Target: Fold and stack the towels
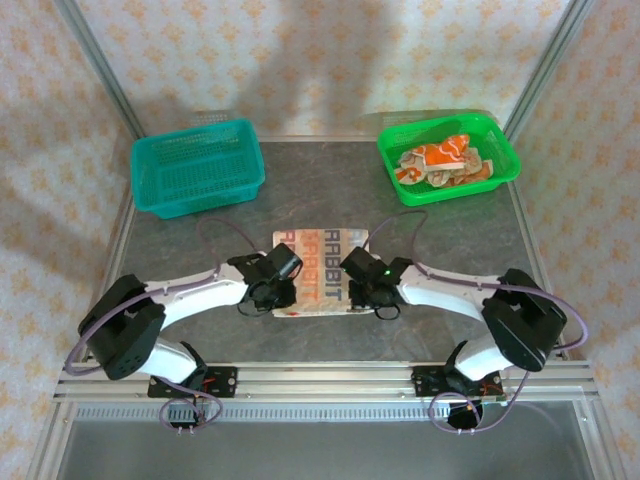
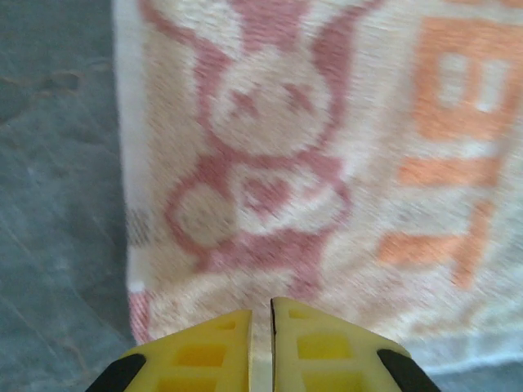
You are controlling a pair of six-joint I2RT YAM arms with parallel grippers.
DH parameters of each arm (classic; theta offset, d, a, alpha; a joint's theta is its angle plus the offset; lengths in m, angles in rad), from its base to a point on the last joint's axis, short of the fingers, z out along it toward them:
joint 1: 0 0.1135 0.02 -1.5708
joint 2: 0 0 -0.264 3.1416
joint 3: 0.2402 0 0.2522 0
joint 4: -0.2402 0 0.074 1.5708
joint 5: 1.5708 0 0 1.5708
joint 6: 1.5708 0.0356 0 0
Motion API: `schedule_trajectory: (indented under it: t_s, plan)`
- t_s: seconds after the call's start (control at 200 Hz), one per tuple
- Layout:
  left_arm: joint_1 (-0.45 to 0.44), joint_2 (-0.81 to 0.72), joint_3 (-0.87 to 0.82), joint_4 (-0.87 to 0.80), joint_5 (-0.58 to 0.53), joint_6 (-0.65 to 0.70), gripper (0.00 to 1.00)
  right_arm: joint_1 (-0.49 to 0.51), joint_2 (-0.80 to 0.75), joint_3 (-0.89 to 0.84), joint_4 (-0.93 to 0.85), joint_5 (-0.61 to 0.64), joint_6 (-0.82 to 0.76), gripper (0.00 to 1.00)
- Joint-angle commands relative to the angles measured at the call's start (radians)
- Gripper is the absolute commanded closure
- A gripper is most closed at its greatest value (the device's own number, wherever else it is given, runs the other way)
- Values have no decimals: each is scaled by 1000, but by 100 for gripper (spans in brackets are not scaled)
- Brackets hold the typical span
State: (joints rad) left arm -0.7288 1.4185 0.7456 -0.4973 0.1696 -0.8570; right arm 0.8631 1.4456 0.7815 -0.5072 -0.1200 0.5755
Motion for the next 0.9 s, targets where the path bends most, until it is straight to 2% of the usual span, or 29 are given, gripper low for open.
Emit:
schedule_trajectory:
  t_s: [0.0, 0.115, 0.32, 0.53, 0.721, 0.896]
  plan:
    - [7, -40, 49, -73, -47, -28, 86, -5, -50, 92, -107, 115, -6, 89]
    - [77, 6, 154, -98, -74, 62, 87, -65, 14, 210, -129, 129, -60, 100]
    - [209, 201, 378, -61, -113, 193, 100, -192, 234, 420, -86, 111, -157, 100]
    - [284, 419, 558, -75, -120, 255, 100, -290, 466, 617, -83, 76, -231, 100]
    - [306, 519, 568, -50, -145, 255, 100, -343, 586, 679, -97, 43, -281, 100]
    - [328, 545, 504, -23, -163, 260, 100, -394, 604, 654, -80, 39, -299, 100]
